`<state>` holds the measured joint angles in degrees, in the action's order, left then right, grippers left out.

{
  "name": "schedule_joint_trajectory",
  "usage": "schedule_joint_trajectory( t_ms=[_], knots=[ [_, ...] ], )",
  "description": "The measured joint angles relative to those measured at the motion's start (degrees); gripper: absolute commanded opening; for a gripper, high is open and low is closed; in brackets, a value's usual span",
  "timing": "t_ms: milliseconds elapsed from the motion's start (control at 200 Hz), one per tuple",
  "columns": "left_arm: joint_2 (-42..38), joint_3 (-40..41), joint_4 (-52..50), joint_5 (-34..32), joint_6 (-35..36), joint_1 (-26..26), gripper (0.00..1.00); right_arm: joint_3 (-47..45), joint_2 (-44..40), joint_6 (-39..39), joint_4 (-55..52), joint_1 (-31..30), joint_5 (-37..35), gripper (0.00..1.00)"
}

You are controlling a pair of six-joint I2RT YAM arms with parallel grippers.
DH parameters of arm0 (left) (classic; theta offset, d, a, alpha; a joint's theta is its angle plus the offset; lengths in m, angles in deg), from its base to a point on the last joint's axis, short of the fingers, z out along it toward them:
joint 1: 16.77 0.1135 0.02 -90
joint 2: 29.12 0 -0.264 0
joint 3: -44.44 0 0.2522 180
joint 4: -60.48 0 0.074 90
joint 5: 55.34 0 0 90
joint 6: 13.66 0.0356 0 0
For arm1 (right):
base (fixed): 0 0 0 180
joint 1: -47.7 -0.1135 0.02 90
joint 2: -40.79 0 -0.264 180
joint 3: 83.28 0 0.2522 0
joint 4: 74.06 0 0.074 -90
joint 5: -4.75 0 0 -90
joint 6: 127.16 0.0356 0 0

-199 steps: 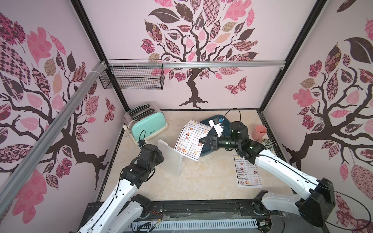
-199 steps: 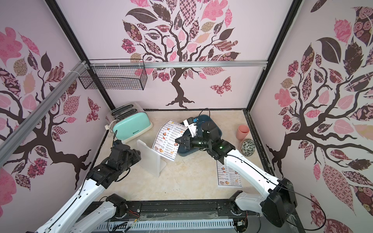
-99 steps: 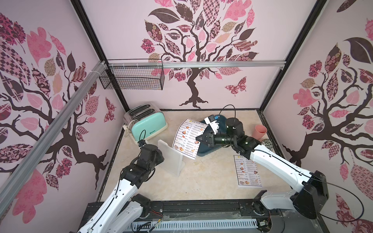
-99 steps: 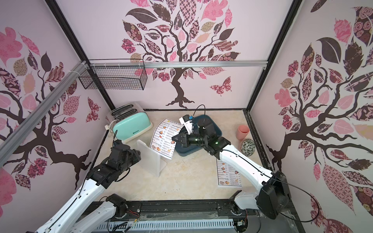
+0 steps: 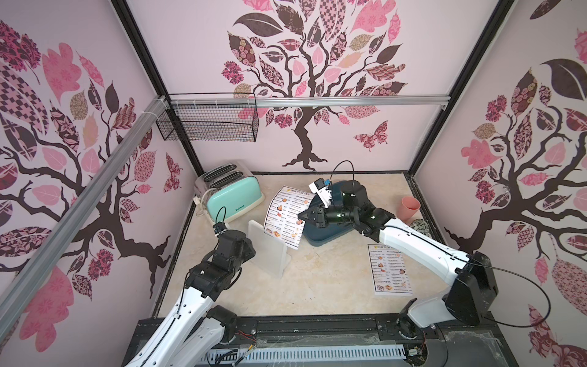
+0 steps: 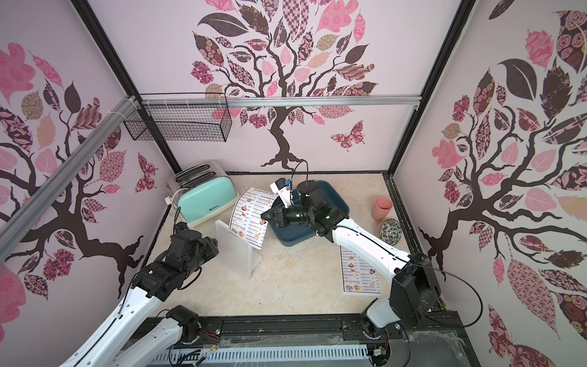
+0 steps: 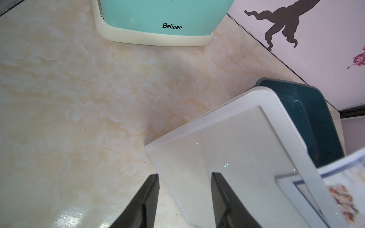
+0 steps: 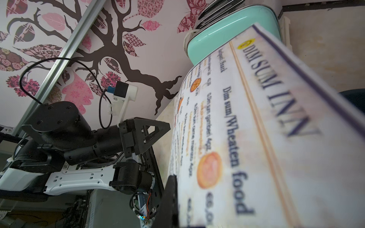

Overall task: Replace the menus in the menu holders
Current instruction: Insert the menu into the menu holder.

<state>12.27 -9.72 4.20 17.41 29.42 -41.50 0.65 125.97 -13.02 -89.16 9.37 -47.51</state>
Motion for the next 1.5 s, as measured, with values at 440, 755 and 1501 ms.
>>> schedule_joint_trajectory(
  t_ms=[440,755,1501],
  knots=[
    [-2.0,0.0,-2.9,-1.9,-1.4,0.0,0.49,5.1,6.8,0.3,2.1,-2.2,-1.1,0.00],
    [-1.9,-0.1,-3.3,-2.2,-1.5,0.0,0.49,6.0,8.6,1.0,4.6,-3.9,-3.4,0.00],
    [-2.7,-0.2,-4.3,-2.2,-1.5,0.0,0.49,-0.7,7.6,-1.4,12.3,-5.9,-5.0,0.00]
  ],
)
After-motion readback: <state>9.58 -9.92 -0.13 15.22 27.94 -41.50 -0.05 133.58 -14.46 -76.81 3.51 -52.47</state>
